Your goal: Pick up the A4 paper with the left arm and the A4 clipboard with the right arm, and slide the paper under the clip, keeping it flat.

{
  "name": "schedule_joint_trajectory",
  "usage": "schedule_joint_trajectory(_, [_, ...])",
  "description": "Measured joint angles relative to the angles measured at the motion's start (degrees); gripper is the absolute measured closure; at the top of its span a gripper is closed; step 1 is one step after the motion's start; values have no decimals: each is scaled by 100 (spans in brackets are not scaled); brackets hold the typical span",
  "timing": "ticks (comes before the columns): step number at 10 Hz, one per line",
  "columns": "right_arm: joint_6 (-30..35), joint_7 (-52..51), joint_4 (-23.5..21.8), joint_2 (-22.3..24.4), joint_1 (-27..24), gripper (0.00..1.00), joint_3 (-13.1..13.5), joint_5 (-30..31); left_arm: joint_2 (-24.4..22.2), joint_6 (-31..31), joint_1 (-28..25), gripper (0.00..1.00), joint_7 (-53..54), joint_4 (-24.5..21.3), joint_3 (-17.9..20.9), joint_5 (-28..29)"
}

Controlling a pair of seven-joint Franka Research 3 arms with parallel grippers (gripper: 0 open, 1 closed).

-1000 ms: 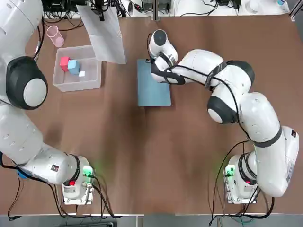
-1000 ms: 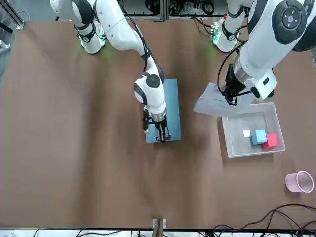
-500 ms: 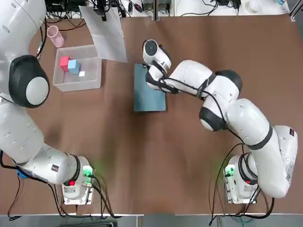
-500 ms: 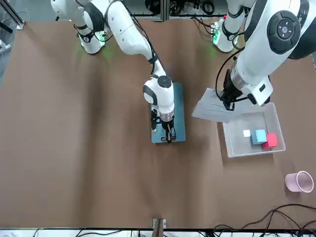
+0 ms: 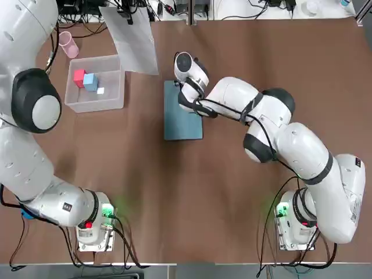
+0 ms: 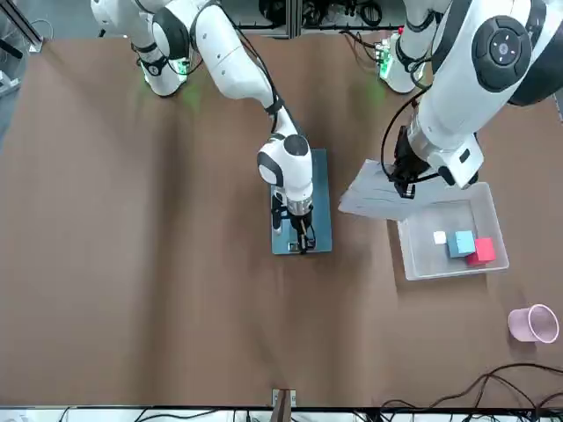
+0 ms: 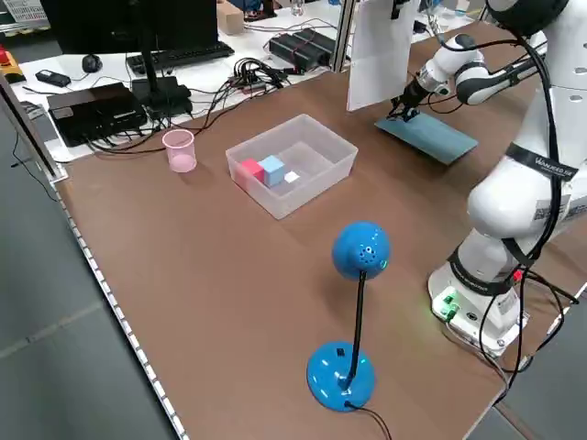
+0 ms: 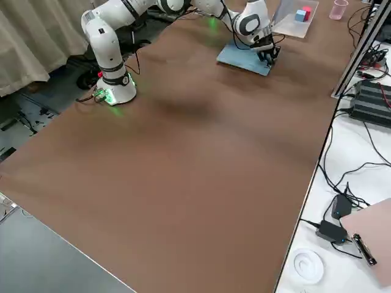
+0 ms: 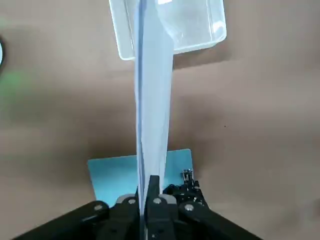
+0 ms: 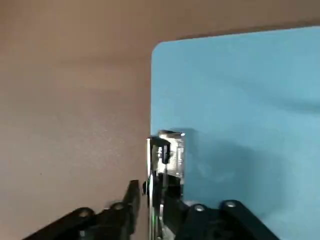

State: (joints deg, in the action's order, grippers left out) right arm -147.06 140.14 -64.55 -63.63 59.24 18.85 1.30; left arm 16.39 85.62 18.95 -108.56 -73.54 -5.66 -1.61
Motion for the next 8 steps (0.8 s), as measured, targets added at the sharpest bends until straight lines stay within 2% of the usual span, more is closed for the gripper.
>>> schedule_joint_trajectory(3, [5, 6, 31, 0, 0, 24, 18, 0, 33, 181, 6, 99, -310, 0, 6, 0])
schedule_joint_trajectory(4, [10, 8, 51, -1, 0, 17, 20, 0, 56, 343, 0, 99, -479, -1, 13, 0])
schedule_joint_trajectory(8, [60, 25, 203, -1, -12, 4, 27, -1, 303, 1065, 16, 99, -968, -5, 13, 0])
